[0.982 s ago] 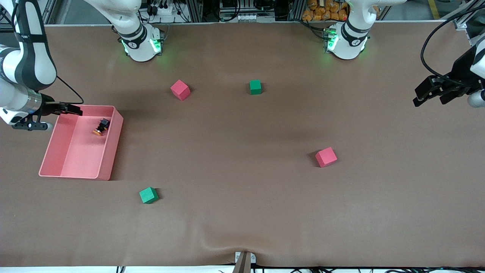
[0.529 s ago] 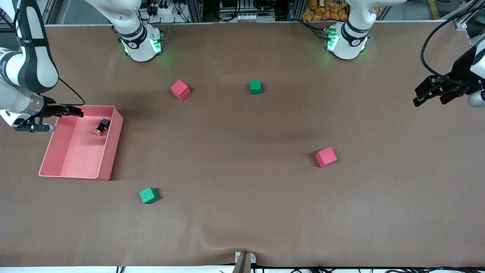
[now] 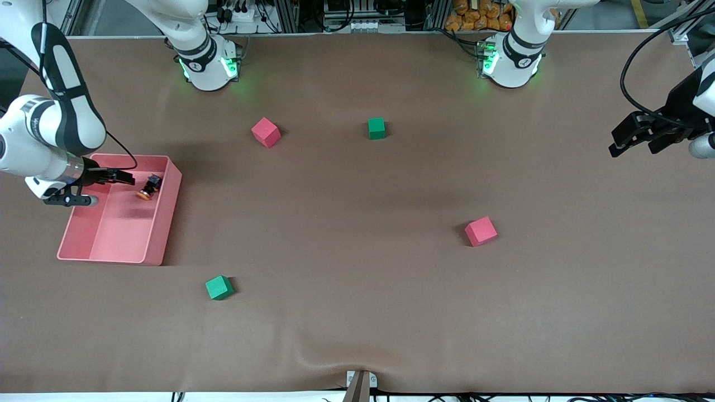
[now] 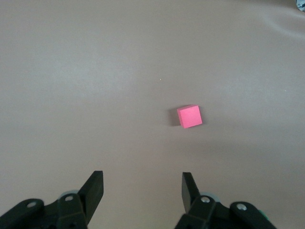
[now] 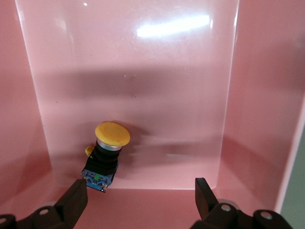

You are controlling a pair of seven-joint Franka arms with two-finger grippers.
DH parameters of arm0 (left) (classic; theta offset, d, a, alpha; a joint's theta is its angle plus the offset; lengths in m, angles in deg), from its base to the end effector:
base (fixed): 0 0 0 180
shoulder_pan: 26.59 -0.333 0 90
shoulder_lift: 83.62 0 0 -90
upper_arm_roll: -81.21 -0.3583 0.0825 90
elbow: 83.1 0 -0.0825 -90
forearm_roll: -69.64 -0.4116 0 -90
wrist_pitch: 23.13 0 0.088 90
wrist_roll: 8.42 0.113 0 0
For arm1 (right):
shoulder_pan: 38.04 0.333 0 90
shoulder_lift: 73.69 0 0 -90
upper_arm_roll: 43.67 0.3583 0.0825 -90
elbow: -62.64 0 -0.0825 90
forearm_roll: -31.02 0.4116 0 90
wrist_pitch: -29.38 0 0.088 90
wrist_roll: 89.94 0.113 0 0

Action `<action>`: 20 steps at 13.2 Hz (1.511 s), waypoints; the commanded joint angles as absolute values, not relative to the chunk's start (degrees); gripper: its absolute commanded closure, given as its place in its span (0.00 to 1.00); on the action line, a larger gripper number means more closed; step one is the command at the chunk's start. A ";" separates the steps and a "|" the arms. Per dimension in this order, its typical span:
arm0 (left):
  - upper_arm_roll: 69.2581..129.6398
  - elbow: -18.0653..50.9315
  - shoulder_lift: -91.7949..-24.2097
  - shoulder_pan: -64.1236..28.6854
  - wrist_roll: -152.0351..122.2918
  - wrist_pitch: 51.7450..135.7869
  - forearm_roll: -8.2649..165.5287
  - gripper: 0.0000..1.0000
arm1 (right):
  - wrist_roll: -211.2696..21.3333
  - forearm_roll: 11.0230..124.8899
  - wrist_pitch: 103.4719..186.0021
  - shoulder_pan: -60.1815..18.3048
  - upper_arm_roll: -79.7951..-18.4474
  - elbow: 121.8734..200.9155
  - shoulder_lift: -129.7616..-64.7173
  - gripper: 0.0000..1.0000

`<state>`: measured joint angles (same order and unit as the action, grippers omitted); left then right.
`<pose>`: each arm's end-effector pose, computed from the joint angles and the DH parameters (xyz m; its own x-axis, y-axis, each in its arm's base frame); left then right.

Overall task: Place and upright button with both arms
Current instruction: 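Lower the right gripper into the tray and grasp the yellow button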

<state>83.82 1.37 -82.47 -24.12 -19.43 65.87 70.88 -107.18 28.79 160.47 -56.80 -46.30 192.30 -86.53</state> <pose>0.5858 -0.0542 0.6957 0.9932 0.1031 0.0536 0.1014 -0.9943 0.0333 0.5024 -0.1981 0.2597 0.9791 -0.0402 -0.1993 -0.0464 -0.9986 -0.0264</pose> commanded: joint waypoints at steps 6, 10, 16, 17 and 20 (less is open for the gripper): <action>83.94 1.18 -82.57 -24.83 -17.91 65.37 71.93 0.26 | -107.87 28.65 166.30 -57.28 -45.52 196.23 -87.04 0.00; 83.94 1.18 -82.66 -24.84 -17.56 65.29 71.93 0.26 | -107.78 29.09 167.28 -54.75 -45.25 196.23 -87.13 0.00; 83.94 1.18 -82.66 -24.84 -17.56 65.28 71.93 0.26 | -108.83 29.09 168.60 -52.98 -45.25 196.23 -88.45 0.00; 83.94 1.18 -82.66 -24.84 -17.56 65.28 71.93 0.26 | -108.75 29.09 168.69 -53.41 -45.25 196.23 -89.41 0.00; 83.85 1.18 -82.57 -24.92 -17.56 65.28 71.93 0.26 | -107.25 32.31 168.51 -55.08 -45.25 196.23 -90.82 0.00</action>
